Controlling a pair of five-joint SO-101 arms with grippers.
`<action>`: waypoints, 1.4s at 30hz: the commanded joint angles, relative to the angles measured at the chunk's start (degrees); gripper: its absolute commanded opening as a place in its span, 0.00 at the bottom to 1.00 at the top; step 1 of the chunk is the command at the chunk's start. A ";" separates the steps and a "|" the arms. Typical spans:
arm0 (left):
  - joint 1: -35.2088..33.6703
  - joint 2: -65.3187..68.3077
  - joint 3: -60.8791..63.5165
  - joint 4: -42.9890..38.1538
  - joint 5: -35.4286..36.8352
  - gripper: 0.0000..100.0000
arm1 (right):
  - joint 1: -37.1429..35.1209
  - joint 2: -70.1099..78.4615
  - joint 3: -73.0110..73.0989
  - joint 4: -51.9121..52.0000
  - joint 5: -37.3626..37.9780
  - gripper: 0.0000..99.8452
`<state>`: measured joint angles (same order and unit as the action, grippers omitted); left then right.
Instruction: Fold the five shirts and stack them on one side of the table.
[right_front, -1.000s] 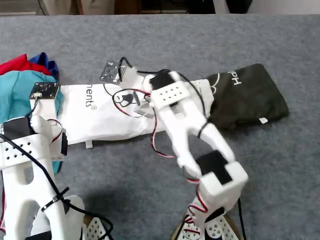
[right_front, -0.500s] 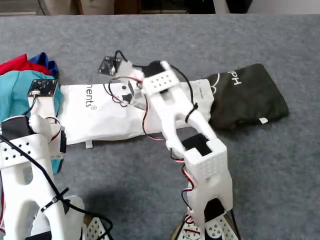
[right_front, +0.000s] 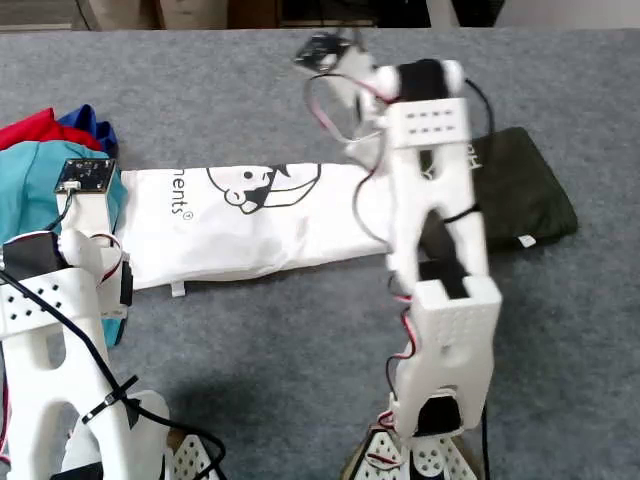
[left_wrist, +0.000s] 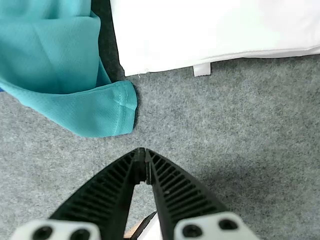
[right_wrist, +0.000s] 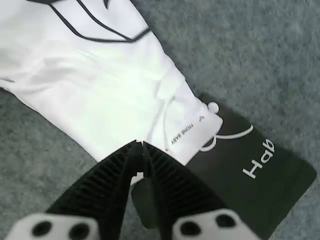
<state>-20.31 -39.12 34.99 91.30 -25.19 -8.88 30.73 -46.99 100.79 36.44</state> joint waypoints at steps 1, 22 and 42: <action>0.70 -1.27 -2.46 -0.26 0.18 0.02 | 3.21 -0.57 2.42 1.14 2.81 0.00; -1.76 -0.57 -15.74 -9.23 13.36 0.13 | 3.30 7.96 -9.10 -1.41 -2.37 0.00; -8.09 61.05 -49.05 -31.03 18.20 0.07 | 6.81 7.16 -17.98 -6.07 -17.93 0.00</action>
<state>-26.02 11.78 -2.20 61.41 -7.08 -4.75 38.99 -62.90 96.13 17.80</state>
